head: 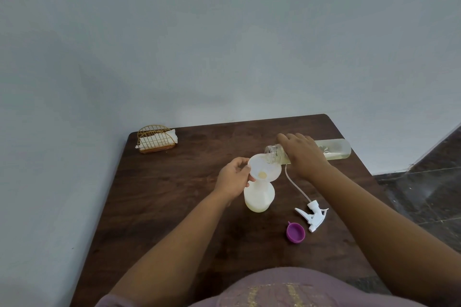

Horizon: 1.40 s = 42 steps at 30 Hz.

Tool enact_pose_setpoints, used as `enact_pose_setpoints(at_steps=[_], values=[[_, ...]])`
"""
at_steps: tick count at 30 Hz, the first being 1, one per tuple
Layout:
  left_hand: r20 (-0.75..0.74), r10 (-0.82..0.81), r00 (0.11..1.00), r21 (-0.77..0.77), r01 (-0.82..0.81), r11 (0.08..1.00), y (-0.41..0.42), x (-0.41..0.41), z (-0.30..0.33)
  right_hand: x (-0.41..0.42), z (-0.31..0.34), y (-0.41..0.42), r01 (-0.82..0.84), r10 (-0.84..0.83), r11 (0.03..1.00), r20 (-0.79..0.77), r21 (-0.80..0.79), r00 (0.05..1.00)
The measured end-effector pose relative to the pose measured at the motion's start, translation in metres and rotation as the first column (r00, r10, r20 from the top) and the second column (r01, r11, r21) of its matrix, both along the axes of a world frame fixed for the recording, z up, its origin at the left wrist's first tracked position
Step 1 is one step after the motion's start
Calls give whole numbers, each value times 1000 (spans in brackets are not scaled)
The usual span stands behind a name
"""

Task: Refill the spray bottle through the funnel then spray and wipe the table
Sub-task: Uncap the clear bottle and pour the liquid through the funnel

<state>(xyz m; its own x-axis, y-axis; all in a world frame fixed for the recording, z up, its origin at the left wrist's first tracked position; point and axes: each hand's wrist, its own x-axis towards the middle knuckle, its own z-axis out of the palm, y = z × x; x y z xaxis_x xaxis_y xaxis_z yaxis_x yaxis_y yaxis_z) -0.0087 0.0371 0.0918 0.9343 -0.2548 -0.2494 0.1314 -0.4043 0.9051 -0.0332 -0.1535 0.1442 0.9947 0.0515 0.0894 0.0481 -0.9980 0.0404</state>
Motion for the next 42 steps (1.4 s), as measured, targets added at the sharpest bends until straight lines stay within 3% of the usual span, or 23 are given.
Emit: enact_pose_setpoints(at_steps=[42], values=[[-4, 10, 1000, -12, -10, 1000, 0, 5, -4, 1, -1, 1, 3, -3, 1000, -6, -1, 1000]])
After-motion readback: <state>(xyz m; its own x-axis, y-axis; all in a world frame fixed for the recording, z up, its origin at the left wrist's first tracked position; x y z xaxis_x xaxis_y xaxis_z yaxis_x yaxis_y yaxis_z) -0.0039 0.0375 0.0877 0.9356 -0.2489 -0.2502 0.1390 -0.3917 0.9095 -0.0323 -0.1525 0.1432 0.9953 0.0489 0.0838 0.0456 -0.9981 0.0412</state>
